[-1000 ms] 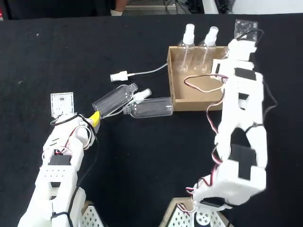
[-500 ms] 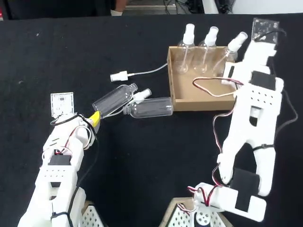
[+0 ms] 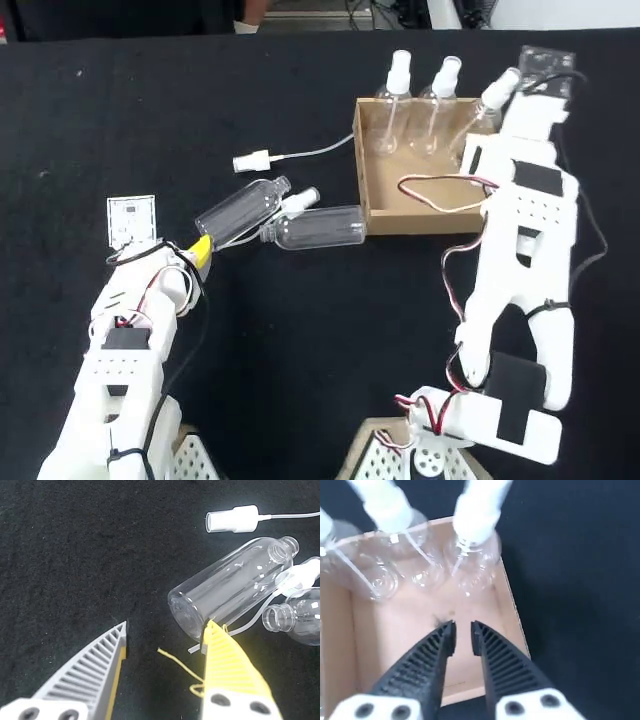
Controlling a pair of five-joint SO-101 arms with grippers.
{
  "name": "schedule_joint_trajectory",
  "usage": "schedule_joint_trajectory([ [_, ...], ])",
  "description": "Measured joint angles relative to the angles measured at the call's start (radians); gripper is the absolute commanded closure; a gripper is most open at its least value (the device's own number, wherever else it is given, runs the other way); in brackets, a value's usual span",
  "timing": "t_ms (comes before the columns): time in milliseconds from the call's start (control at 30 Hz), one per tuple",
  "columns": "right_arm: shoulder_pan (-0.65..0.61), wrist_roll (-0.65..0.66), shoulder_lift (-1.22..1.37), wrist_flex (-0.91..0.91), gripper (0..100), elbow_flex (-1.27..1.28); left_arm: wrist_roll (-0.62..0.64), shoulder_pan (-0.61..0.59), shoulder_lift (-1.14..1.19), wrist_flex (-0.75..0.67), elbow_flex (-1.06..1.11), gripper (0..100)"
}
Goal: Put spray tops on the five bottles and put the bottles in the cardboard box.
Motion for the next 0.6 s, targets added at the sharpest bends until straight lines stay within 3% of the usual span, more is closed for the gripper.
schedule_joint_trajectory([
  [267,0.000,0.078,0.000,-0.209,98.8,0.187,0.000,0.002,0.000,0.000,0.000,76],
  [600,0.005,0.078,0.124,-0.235,98.8,0.196,0.000,0.002,0.000,0.000,0.000,76],
])
